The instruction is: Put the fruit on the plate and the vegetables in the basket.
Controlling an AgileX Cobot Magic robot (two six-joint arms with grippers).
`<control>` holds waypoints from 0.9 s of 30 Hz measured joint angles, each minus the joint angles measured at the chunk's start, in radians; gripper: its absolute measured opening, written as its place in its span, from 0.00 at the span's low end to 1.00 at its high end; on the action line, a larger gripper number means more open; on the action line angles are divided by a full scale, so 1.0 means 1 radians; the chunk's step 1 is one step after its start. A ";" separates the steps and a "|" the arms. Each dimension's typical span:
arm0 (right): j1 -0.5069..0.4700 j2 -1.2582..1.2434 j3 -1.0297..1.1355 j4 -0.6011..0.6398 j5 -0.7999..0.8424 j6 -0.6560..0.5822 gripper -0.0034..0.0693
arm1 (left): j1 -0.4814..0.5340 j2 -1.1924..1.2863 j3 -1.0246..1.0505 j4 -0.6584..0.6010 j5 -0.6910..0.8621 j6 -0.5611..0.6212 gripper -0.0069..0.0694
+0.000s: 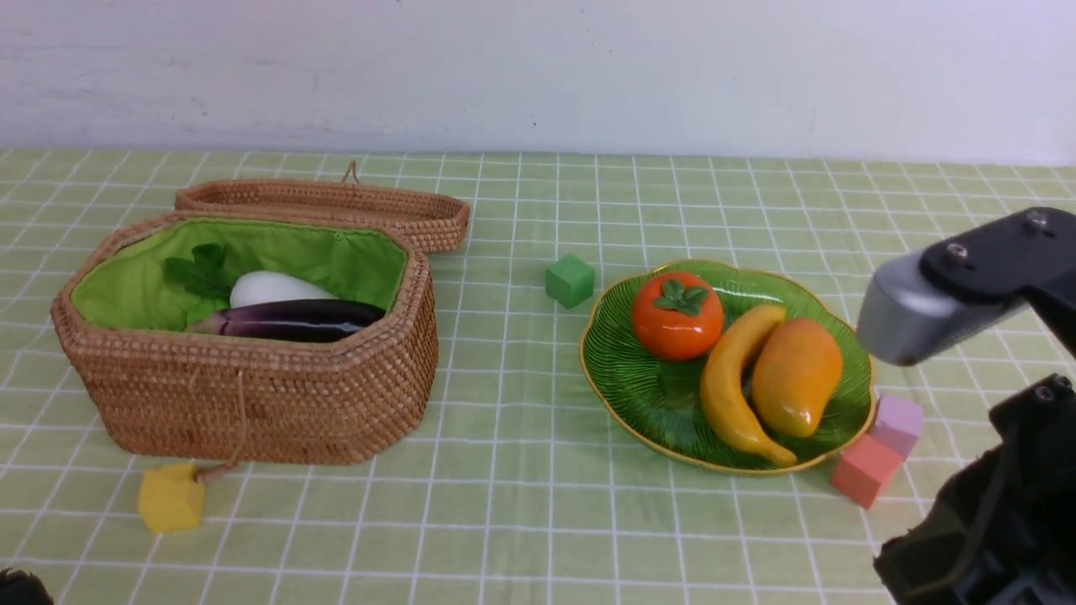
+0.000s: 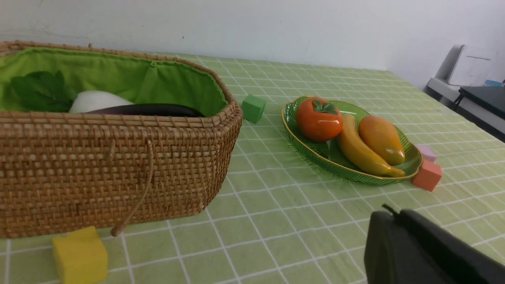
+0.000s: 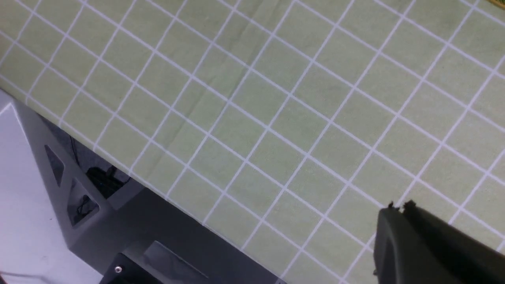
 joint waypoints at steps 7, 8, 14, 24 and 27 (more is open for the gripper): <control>-0.276 -0.248 0.291 -0.091 -0.297 -0.108 0.02 | 0.000 0.000 0.000 -0.001 0.017 0.000 0.07; -0.302 -0.263 0.310 -0.088 -0.335 -0.117 0.02 | 0.000 0.000 0.000 -0.001 0.017 0.000 0.07; -0.634 -0.769 0.884 -0.074 -0.799 -0.197 0.02 | 0.000 0.000 0.000 -0.001 0.018 0.000 0.07; -0.738 -1.088 1.179 -0.074 -0.864 -0.178 0.02 | 0.000 0.000 0.000 -0.002 0.021 0.003 0.08; -0.738 -1.088 1.179 -0.074 -0.864 -0.178 0.02 | 0.000 0.000 0.000 -0.001 0.022 0.003 0.08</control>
